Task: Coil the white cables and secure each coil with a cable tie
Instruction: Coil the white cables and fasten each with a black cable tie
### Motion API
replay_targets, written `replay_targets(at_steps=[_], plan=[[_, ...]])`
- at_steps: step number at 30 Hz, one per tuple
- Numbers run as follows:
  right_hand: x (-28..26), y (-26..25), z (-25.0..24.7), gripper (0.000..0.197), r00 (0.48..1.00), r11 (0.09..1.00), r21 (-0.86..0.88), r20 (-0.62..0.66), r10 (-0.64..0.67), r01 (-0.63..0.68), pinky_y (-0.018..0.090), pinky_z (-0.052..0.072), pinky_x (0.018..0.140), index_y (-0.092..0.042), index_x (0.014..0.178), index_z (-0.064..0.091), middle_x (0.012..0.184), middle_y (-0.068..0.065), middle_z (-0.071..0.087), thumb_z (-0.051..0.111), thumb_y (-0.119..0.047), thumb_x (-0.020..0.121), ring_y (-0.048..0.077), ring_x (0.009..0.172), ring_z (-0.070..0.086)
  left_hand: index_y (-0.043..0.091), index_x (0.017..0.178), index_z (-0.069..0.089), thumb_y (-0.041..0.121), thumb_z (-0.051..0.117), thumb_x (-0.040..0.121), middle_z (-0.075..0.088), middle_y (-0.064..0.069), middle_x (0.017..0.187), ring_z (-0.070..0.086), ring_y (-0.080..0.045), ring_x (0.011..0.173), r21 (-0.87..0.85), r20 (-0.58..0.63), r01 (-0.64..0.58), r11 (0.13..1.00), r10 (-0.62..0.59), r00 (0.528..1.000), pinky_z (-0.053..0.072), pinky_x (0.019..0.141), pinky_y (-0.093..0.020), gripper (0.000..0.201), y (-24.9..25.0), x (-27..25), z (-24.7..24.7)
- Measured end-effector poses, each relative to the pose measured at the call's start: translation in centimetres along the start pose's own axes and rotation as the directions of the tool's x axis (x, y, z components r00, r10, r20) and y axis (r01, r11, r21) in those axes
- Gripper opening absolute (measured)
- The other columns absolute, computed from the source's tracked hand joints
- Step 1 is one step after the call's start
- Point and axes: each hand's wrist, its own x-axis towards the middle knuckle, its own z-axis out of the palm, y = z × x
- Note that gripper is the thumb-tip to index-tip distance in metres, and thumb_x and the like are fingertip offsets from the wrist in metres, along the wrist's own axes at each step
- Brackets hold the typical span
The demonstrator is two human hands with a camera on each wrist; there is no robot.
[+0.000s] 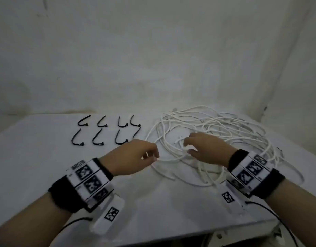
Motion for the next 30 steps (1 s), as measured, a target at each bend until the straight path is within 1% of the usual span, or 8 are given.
replay_targets(at_steps=[5,8,12,16,18,21,25,30], plan=[[1.8,2.3,0.6,0.021,0.976,0.996,0.022,0.203,0.081,-0.088,0.024,0.038,0.068,-0.015,0.11,0.062,0.093,-0.002,0.056,0.055,-0.026,0.094,0.013,0.084,0.049,0.026,0.11,0.06,0.033,0.051,0.095,0.065,0.007,0.103,0.059,-0.007,0.091,-0.011,0.071,0.024,1.0,-0.023,0.997,0.048,0.078,-0.024,0.019,-0.3,5.7,2.1],[1.9,2.7,0.1,0.011,0.996,0.993,0.109,0.078,0.032,-0.04,0.023,0.034,0.058,-0.015,0.092,0.063,0.07,-0.01,0.047,0.054,-0.02,0.095,0.013,0.071,0.048,0.023,0.122,0.054,0.034,0.05,0.096,0.059,0.005,0.119,0.055,-0.008,0.104,-0.057,0.047,-0.018,0.998,0.021,0.999,0.044,0.087,-0.024,0.029,0.1,8.0,3.4],[1.3,3.4,-0.9,0.013,0.999,0.983,0.185,-0.041,0.003,0.005,0.024,0.037,0.058,-0.014,0.091,0.063,0.073,-0.004,0.056,0.054,-0.021,0.096,0.009,0.063,0.048,0.019,0.134,0.044,0.03,0.045,0.099,0.049,0.005,0.131,0.046,-0.009,0.118,-0.157,-0.049,-0.08,0.984,0.073,0.996,0.035,0.096,-0.021,0.036,0.7,9.7,4.6],[0.5,4.1,-2.4,0.016,0.992,0.961,0.267,-0.116,-0.045,0.075,0.029,0.042,0.062,-0.014,0.089,0.065,0.068,-0.003,0.059,0.054,-0.023,0.095,0.011,0.064,0.053,0.017,0.116,0.054,0.024,0.042,0.1,0.054,0.003,0.111,0.05,-0.01,0.101,-0.189,-0.098,-0.137,0.972,0.12,0.988,0.04,0.088,-0.028,0.021,-0.1,11.5,4.8],[0.2,4.5,-3.6,0.013,0.979,0.949,0.3,-0.201,-0.036,0.096,0.019,0.037,0.057,-0.016,0.086,0.066,0.061,-0.009,0.054,0.057,-0.021,0.094,0.005,0.062,0.052,0.015,0.106,0.055,0.024,0.039,0.101,0.056,0.004,0.1,0.052,-0.01,0.089,-0.275,-0.074,-0.128,0.953,0.112,0.991,0.043,0.08,-0.033,0.019,-0.3,12.3,4.7],[-0.4,5.4,-5.4,0.012,0.946,0.927,0.363,-0.323,0.029,0.096,0.013,0.034,0.055,-0.019,0.081,0.068,0.052,-0.012,0.05,0.061,-0.018,0.091,0.0,0.057,0.049,0.012,0.103,0.053,0.022,0.035,0.102,0.059,0.001,0.102,0.056,-0.021,0.095,-0.4,-0.114,-0.15,0.904,0.113,0.987,0.045,0.085,-0.041,0.02,-0.5,13.3,4.4],[-0.8,6.5,-7.2,0.016,0.903,0.903,0.421,-0.416,0.109,0.085,0.015,0.03,0.049,-0.02,0.076,0.068,0.054,-0.015,0.051,0.062,-0.025,0.09,0.005,0.05,0.044,0.036,0.09,0.047,0.031,0.034,0.099,0.063,-0.003,0.103,0.058,-0.032,0.1,-0.48,-0.162,-0.164,0.862,0.097,0.982,0.045,0.09,-0.052,0.017,-0.2,14.8,3.9],[-0.6,8.0,-8.2,0.018,0.782,0.9,0.428,-0.589,0.206,0.085,0.015,0.024,0.045,-0.016,0.075,0.069,0.044,-0.005,0.038,0.064,-0.025,0.089,0.007,0.043,0.036,0.016,0.087,0.049,0.012,0.035,0.102,0.063,0.001,0.089,0.062,-0.01,0.088,-0.6,-0.243,-0.234,0.765,0.103,0.964,0.047,0.079,-0.019,0.021,0.8,16.3,3.3]])
